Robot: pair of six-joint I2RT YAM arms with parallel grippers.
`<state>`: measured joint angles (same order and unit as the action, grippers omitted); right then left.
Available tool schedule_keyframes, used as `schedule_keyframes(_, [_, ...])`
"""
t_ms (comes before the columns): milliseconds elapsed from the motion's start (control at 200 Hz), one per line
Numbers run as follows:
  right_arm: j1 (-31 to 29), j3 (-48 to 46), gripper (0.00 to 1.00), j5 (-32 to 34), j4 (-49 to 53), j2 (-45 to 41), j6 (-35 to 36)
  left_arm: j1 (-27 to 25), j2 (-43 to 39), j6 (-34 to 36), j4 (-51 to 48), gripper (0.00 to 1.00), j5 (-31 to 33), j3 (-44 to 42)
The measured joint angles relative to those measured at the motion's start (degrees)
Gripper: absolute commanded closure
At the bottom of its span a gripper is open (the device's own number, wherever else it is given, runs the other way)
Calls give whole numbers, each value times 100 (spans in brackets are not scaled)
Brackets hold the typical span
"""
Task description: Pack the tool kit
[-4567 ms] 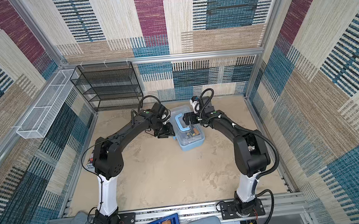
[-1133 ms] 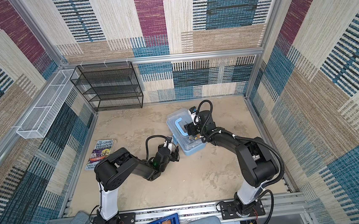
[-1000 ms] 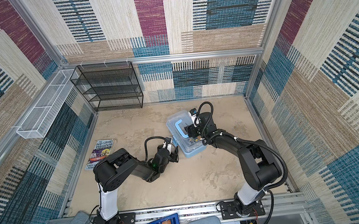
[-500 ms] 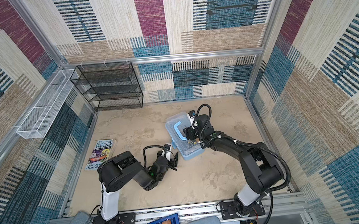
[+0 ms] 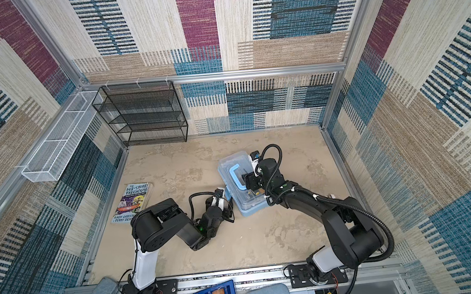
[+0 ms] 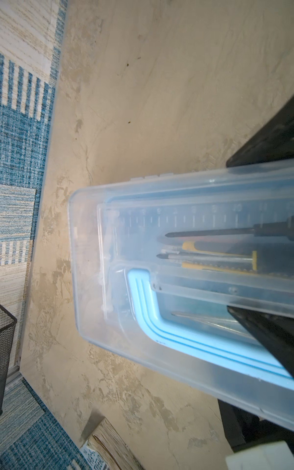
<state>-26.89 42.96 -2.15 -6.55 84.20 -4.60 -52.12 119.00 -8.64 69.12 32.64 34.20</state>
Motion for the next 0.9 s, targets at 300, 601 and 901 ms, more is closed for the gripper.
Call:
schedule_keyframes(300, [-20,-125,26,-4,-4,-140,-26,-7,-101,127,157,25,59,-236])
schedule_keyframes(601, [-20,-74,26,22,22,-76,-52,-7,-291,181,203,26,232,-446])
schedule_keyframes(901, [-20,-76,25,24,7,-57,-55,-7,-693,380,205,26,422,-573])
